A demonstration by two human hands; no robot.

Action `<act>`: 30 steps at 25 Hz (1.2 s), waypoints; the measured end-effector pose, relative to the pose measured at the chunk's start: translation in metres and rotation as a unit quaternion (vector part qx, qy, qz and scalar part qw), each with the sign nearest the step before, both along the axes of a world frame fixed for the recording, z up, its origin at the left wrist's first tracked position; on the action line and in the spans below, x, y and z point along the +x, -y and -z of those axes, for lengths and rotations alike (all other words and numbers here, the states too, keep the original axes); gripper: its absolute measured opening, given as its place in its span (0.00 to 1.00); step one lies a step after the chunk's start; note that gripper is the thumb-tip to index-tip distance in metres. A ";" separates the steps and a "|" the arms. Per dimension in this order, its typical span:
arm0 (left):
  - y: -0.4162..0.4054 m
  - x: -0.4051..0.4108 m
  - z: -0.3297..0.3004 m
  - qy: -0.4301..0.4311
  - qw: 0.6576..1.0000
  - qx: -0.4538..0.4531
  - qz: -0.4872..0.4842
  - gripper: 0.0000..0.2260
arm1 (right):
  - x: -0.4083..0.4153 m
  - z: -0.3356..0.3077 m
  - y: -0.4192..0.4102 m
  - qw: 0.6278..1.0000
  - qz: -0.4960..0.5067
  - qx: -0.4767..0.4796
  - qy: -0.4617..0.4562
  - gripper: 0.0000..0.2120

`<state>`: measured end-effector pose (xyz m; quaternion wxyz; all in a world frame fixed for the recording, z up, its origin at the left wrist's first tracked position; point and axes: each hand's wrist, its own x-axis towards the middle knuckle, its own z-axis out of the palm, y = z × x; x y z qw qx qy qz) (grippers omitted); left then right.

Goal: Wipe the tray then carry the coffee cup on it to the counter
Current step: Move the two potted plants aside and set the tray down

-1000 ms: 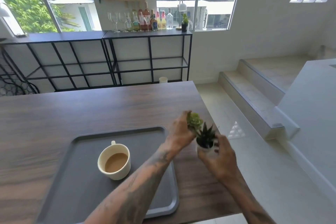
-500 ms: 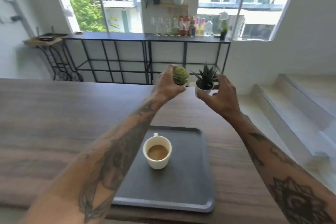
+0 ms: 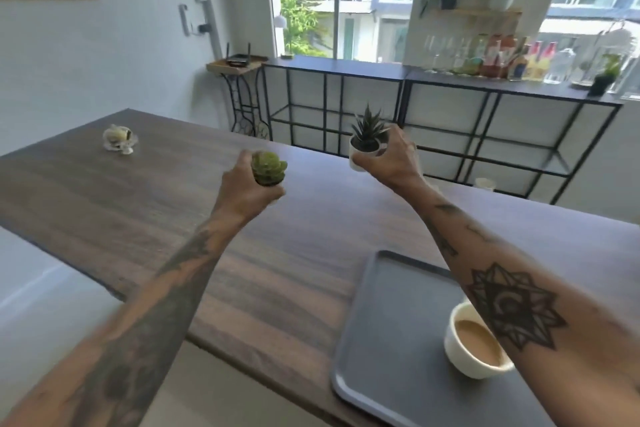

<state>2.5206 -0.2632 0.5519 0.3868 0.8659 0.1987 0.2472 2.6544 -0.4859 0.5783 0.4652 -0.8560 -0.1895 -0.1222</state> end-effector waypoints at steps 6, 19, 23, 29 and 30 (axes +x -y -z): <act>-0.025 -0.036 0.120 -0.017 0.992 -0.097 -0.073 0.33 | 0.012 0.100 -0.083 0.990 -0.009 -0.078 -0.118 0.21; 0.054 -0.114 0.161 0.168 0.978 -0.042 -0.114 0.15 | -0.089 0.074 0.017 0.998 0.024 0.043 -0.042 0.21; 0.152 -0.094 0.144 0.134 0.962 0.060 0.228 0.11 | -0.178 0.059 0.199 0.958 0.268 0.054 0.091 0.05; 0.220 -0.023 0.198 -0.122 0.911 0.244 0.309 0.41 | -0.185 0.195 0.293 0.958 0.223 -0.181 -0.004 0.16; 0.222 -0.016 0.202 -0.117 0.908 0.270 0.299 0.40 | -0.175 0.210 0.294 0.950 0.209 -0.231 -0.014 0.21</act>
